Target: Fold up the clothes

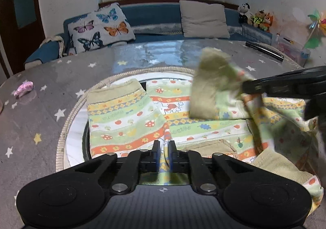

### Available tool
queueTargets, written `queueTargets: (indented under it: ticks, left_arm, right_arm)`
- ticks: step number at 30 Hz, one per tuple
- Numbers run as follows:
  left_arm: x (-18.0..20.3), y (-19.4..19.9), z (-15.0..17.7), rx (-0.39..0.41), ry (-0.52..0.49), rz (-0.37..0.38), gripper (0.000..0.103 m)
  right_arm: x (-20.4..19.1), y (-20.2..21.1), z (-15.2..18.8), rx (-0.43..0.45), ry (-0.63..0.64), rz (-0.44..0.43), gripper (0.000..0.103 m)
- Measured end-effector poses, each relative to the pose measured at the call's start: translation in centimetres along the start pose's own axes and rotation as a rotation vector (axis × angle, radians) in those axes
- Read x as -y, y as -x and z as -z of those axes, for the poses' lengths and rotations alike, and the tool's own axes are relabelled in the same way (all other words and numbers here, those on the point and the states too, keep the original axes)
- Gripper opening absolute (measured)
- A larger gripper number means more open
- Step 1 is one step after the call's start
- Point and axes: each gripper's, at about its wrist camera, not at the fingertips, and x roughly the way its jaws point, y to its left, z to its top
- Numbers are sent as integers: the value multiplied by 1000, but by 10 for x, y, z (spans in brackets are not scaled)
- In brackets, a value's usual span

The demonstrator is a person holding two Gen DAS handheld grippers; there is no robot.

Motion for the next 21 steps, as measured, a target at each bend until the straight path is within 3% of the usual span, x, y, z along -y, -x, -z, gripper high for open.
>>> queueTargets:
  ticks: [6, 13, 21]
  left_arm:
    - [-8, 17, 4, 49, 34, -35, 2]
    - [-32, 53, 14, 97, 109, -92, 1]
    - [-61, 104, 50, 130, 184, -156, 1]
  right_arm:
    - [39, 57, 13, 98, -79, 92, 3]
    - [90, 131, 53, 180, -205, 222, 3]
    - [120, 191, 126, 170, -365, 320, 3]
